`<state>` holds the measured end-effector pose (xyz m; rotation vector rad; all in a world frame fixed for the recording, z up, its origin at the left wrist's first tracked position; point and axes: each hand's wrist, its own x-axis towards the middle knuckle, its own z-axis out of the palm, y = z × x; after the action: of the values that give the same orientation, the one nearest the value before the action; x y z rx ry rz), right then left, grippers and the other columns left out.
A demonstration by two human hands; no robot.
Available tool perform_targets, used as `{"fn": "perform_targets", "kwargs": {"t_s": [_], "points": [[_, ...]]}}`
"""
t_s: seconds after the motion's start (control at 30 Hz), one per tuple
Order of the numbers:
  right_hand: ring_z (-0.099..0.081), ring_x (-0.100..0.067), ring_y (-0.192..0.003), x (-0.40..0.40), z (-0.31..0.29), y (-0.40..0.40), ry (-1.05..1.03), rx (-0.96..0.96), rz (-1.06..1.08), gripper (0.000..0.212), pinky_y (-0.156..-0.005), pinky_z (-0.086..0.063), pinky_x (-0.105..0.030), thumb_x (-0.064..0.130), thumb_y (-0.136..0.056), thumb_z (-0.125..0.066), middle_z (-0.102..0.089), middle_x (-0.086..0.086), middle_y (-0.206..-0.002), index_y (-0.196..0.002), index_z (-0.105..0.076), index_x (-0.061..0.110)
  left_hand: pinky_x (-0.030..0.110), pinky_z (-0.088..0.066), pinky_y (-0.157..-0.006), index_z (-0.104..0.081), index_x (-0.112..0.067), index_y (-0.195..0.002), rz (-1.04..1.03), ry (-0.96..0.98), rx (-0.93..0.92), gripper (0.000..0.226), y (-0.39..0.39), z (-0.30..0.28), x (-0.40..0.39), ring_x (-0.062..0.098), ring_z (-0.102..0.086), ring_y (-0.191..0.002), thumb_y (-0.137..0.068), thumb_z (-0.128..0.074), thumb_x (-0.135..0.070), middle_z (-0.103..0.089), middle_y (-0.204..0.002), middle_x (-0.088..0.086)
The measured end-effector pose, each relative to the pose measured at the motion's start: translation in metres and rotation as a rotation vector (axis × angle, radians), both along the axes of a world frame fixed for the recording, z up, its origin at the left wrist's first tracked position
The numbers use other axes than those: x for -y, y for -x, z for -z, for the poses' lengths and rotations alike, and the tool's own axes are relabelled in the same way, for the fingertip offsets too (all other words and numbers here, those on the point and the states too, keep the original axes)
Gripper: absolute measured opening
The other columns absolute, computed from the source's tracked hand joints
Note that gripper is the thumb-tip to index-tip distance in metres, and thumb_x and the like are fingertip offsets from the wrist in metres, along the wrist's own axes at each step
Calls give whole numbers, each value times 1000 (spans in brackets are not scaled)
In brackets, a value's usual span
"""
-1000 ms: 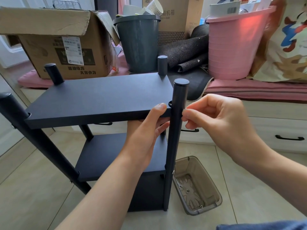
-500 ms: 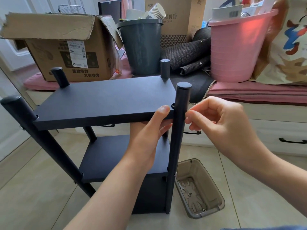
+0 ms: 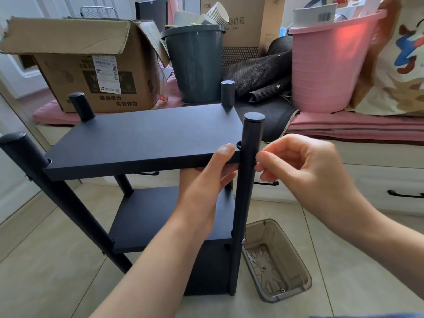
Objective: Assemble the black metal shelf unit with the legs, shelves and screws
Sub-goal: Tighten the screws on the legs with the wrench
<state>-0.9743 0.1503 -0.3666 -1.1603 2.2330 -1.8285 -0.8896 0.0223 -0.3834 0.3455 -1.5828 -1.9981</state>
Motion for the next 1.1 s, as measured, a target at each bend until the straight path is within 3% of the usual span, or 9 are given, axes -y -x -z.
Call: {"fn": "perform_targets", "kwargs": {"t_s": [0.13, 0.3, 0.5, 0.67, 0.9, 1.1], "points": [[-69, -7, -69, 0, 2, -3, -68, -137, 93, 11, -66, -57, -27, 19, -79, -79, -70, 10, -71, -81, -69, 23, 41, -53, -101, -77, -40, -69, -34, -13, -15, 40, 0, 0, 0, 19, -74, -92, -98, -59, -19, -77, -88, -5], [-66, -6, -68, -1, 1, -5, -115, -259, 149, 4, -66, -54, -25, 25, -85, -73, -69, 16, -71, -84, -70, 26, 41, -54, -99, -76, -42, -67, -55, -5, -21, 43, 0, -2, -2, 19, -75, -89, -98, -59, -17, -77, -85, -4], [-65, -1, -71, 0, 2, -4, -137, -267, 142, 8, -64, -46, -12, 30, -88, -69, -68, 17, -67, -80, -68, 28, 39, -54, -97, -75, -45, -66, -64, 2, -15, 44, 1, -3, -3, 19, -75, -91, -98, -59, -19, -77, -83, -6], [-61, -2, -63, 2, 1, -2, -147, -245, 128, 23, -59, -42, -10, 34, -91, -64, -67, 14, -63, -71, -67, 24, 43, -52, -102, -76, -44, -68, -52, -3, -15, 43, 1, -2, -3, 22, -74, -97, -99, -58, -20, -77, -87, -5], [-59, -2, -61, 3, -1, -4, -168, -239, 83, 25, -59, -41, -12, 29, -94, -60, -67, 10, -63, -71, -64, 22, 44, -52, -102, -76, -41, -69, -54, -11, -18, 40, 2, -1, -1, 21, -75, -93, -98, -59, -20, -78, -91, -1], [-60, -10, -66, 2, 0, -4, -206, -239, 86, 19, -61, -47, -27, 27, -91, -61, -66, 7, -67, -72, -61, 24, 44, -52, -102, -76, -41, -69, -45, -3, -12, 40, 2, -1, -1, 19, -75, -91, -98, -58, -21, -78, -91, -1]]}}
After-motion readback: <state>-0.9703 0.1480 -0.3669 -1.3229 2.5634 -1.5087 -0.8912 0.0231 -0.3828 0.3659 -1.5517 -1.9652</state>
